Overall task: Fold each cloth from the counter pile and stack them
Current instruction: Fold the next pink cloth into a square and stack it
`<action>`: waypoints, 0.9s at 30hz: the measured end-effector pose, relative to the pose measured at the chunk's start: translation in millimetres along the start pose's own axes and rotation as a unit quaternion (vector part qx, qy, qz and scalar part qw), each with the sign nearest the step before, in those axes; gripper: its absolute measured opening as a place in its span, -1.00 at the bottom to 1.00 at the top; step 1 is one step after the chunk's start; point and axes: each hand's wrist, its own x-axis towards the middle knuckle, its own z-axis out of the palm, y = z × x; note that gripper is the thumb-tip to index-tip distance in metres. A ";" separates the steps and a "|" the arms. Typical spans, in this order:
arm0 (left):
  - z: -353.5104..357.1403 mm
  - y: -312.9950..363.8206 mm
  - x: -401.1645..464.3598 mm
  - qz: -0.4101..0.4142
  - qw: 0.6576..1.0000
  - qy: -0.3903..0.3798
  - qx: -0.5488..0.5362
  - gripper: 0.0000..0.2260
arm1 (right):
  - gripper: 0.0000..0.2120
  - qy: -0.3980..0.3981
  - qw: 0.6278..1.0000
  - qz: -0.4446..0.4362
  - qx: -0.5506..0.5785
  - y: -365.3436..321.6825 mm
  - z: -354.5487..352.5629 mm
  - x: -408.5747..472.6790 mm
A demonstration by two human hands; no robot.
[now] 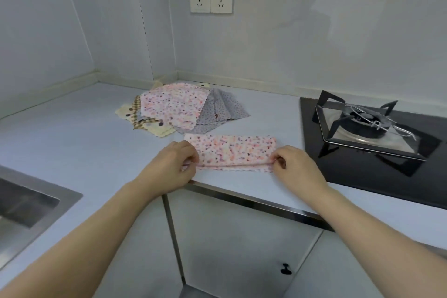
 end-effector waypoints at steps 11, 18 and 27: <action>11.8 -15.6 9.7 0.045 0.998 0.033 0.026 -0.84 | -0.56 -0.044 0.999 -0.027 -0.018 2.3 6.8 -3.2; 5.2 -7.6 6.5 -0.058 0.987 0.100 -0.111 -0.91 | -0.82 -0.021 0.999 -0.044 -0.011 8.0 8.7 0.7; 3.6 -8.6 9.1 -0.052 0.989 0.141 -0.007 -0.78 | -0.96 0.030 0.968 0.075 0.237 6.5 0.5 -2.1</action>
